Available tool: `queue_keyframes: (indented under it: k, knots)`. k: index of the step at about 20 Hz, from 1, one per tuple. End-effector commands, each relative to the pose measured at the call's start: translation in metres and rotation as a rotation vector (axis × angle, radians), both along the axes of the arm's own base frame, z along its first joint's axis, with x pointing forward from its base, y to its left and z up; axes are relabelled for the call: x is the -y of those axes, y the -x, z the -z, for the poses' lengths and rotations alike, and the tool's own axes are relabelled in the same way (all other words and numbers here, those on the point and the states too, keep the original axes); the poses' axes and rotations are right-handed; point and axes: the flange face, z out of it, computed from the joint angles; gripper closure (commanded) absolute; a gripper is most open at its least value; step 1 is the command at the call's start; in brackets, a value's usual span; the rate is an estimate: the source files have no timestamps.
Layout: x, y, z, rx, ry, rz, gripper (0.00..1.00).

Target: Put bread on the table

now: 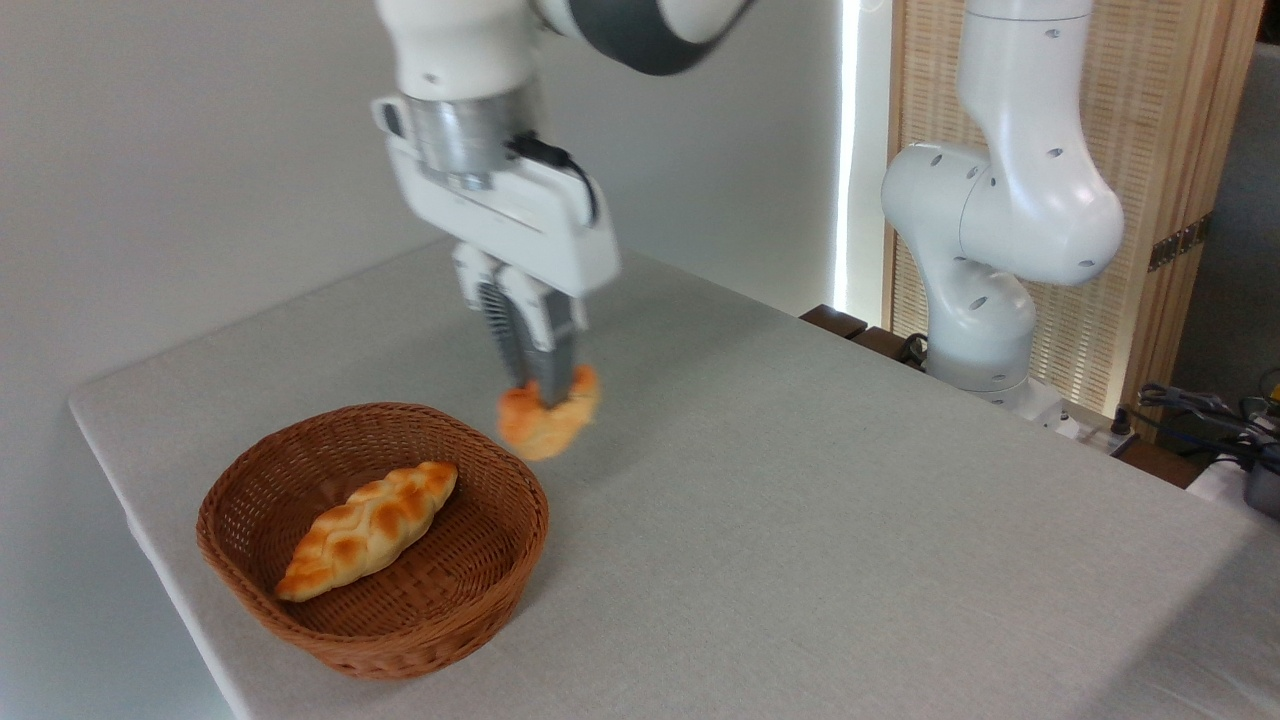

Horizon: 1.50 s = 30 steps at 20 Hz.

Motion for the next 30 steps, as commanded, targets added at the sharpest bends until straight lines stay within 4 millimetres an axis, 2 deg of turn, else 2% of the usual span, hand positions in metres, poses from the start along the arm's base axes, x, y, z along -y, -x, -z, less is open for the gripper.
queue_keyframes:
  k: [1, 3, 5, 6, 7, 8, 19, 21, 27, 30]
  knots:
    - [0.001, 0.035, 0.053, -0.092, 0.006, 0.124, 0.74]
    - [0.008, 0.040, 0.075, -0.113, 0.009, 0.208, 0.73]
    - [0.008, 0.039, 0.082, -0.096, 0.013, 0.270, 0.61]
    - [0.008, 0.038, 0.083, -0.095, 0.013, 0.273, 0.40]
    - [0.008, 0.038, 0.083, -0.093, 0.013, 0.273, 0.03]
    - [0.007, 0.038, 0.083, -0.092, 0.013, 0.270, 0.00]
    - [0.008, 0.037, 0.084, -0.095, 0.013, 0.266, 0.00]
    - [0.008, 0.036, 0.076, -0.079, 0.014, 0.251, 0.00]
    - [0.012, 0.004, -0.029, 0.046, 0.007, 0.046, 0.00]
    - [0.011, -0.008, -0.064, 0.117, 0.002, 0.043, 0.00]
